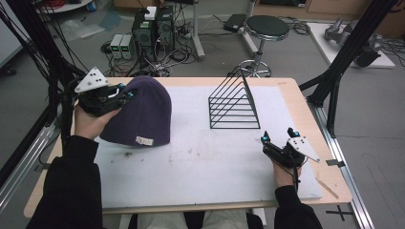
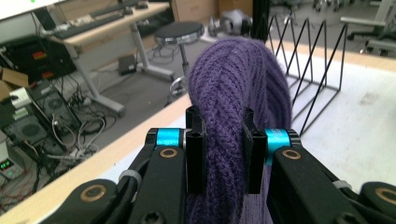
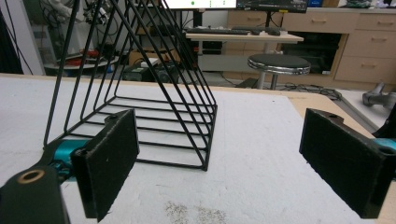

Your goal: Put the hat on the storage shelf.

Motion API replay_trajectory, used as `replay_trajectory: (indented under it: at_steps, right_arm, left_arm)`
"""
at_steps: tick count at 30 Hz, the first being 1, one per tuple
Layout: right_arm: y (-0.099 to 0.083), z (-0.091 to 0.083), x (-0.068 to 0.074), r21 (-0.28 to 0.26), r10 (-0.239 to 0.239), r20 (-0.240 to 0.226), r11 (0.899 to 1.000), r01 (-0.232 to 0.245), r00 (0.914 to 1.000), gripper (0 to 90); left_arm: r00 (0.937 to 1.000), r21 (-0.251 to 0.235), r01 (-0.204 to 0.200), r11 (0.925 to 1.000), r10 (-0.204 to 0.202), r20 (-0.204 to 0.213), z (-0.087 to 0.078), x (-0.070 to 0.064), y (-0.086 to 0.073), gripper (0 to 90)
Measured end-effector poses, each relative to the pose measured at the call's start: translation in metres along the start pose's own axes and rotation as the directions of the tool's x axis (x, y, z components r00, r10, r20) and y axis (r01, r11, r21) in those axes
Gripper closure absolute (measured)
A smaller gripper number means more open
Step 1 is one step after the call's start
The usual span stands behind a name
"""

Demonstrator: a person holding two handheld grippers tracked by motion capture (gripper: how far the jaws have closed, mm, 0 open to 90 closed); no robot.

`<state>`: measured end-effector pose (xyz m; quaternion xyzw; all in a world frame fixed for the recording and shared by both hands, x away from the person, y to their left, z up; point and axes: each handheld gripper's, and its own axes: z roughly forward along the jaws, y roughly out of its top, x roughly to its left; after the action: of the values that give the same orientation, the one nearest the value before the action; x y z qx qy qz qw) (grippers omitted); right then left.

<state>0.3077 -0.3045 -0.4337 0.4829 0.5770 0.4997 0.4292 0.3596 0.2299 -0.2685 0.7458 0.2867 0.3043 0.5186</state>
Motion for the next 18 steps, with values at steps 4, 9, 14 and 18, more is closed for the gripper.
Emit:
replay_trajectory:
  at_steps: [4, 9, 14, 18]
  right_arm:
    - [0.000, 0.000, 0.000, -0.002, -0.001, -0.001, 1.000, 0.001, 1.0000, 11.2]
    - [0.000, 0.000, 0.000, -0.003, 0.001, -0.003, 1.000, -0.001, 1.0000, 11.2]
    - [0.000, 0.000, 0.000, -0.003, 0.003, -0.004, 1.000, -0.003, 1.0000, 11.2]
    - [0.000, 0.000, 0.001, -0.007, 0.002, -0.009, 1.000, -0.002, 1.0000, 11.2]
  left_arm:
    - [0.9997, -0.081, -0.007, 0.9967, 0.005, -0.023, -0.006, -0.008, 0.008, 76.2]
    - [0.9997, -0.159, -0.002, 0.9872, -0.002, -0.026, -0.014, -0.014, 0.016, 76.2]
    - [0.9999, -0.222, 0.012, 0.9749, -0.010, 0.007, -0.021, -0.022, 0.025, 76.2]
    - [0.9996, -0.241, 0.004, 0.9706, 0.002, 0.027, -0.022, -0.032, 0.032, 76.1]
